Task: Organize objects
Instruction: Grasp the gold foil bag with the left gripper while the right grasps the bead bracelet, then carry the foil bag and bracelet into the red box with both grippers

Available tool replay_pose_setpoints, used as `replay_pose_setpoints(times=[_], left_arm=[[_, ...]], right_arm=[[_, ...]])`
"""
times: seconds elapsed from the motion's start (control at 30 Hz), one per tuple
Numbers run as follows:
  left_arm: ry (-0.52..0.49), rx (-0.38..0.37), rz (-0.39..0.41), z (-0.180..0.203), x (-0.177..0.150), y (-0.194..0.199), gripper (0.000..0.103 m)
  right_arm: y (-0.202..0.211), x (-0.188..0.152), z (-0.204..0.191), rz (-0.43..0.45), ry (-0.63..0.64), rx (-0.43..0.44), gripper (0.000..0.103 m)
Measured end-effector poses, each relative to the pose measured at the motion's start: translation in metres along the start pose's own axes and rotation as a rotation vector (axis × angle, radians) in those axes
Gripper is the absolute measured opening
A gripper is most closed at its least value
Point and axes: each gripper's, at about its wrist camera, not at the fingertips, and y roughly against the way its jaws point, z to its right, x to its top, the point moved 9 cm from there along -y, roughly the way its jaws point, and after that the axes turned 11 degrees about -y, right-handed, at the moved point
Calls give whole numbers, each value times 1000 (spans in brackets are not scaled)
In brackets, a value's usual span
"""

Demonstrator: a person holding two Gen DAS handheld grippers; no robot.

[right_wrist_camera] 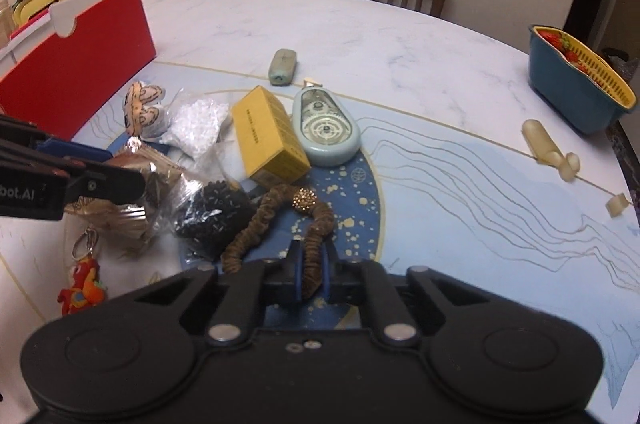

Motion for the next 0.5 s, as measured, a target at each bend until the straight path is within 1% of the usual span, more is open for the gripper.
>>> replay_pose_setpoints(times=[0.2, 0.5], left_arm=[[-9, -3, 4, -1, -3, 10, 35], [-20, -35, 33, -2, 0, 40, 35]], right_arm=[[31, 4, 4, 54, -41, 16, 7], [79, 16, 2, 116, -87, 70, 7]])
